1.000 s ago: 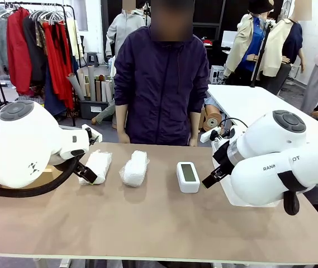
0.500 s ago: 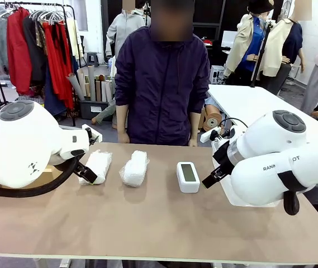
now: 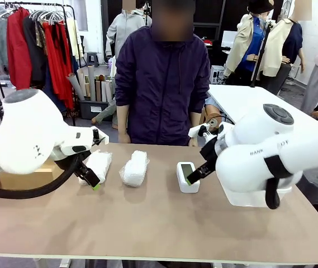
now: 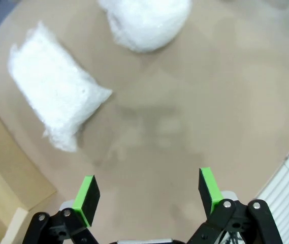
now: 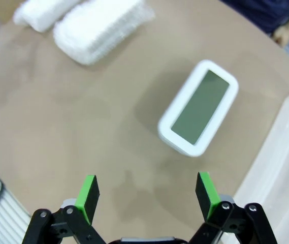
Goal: Separate and place wrapped and unwrapped clocks.
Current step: Pick up the Digital clock indicated by the person.
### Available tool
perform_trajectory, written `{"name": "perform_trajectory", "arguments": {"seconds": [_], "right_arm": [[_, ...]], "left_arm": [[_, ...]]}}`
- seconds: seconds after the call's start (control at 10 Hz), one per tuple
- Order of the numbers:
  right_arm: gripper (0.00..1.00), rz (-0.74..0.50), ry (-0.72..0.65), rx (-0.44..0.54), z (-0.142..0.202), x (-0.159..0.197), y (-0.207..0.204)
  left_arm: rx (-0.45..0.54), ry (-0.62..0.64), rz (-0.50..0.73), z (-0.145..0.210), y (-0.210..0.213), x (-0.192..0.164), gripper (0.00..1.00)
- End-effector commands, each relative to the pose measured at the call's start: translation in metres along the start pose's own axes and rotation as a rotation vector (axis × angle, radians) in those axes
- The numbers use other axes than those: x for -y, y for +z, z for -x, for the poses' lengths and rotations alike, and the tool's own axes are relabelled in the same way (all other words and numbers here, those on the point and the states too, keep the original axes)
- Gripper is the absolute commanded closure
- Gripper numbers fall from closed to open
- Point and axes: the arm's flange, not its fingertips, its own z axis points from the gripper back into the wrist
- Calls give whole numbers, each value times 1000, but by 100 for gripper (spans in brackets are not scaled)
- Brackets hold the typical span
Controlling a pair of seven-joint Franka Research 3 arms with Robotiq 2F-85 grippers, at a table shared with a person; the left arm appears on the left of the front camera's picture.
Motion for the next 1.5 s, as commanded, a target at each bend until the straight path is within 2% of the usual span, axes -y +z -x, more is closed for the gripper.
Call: {"name": "perform_trajectory", "arguments": {"seconds": [0.0,0.3,0.6,0.7,0.8,1.0,1.1,1.2,1.4], "right_arm": [[0,-148,-9,-4,-17,33,5],[0,-312,48,44,-42,64,24],[0,-469,205,135,-51,84,43],[0,-515,302,167,-53,90,49],[0,-560,394,197,-54,94,54],[0,-537,519,195,-60,101,60],[0,-495,549,215,-63,102,62],[0,-532,456,177,-53,94,64],[0,-532,456,177,-53,94,64]], "left_arm": [[82,-117,111,5,33,-31,0],[239,-366,152,-1,67,-56,0],[262,-577,171,-12,82,-78,0],[269,-676,179,-17,86,-82,0],[272,-717,180,-20,87,-88,0],[302,-734,200,-26,94,-98,0],[309,-657,181,-30,94,-102,0],[273,-730,178,-21,94,-88,0],[273,-730,178,-21,94,-88,0]]}}
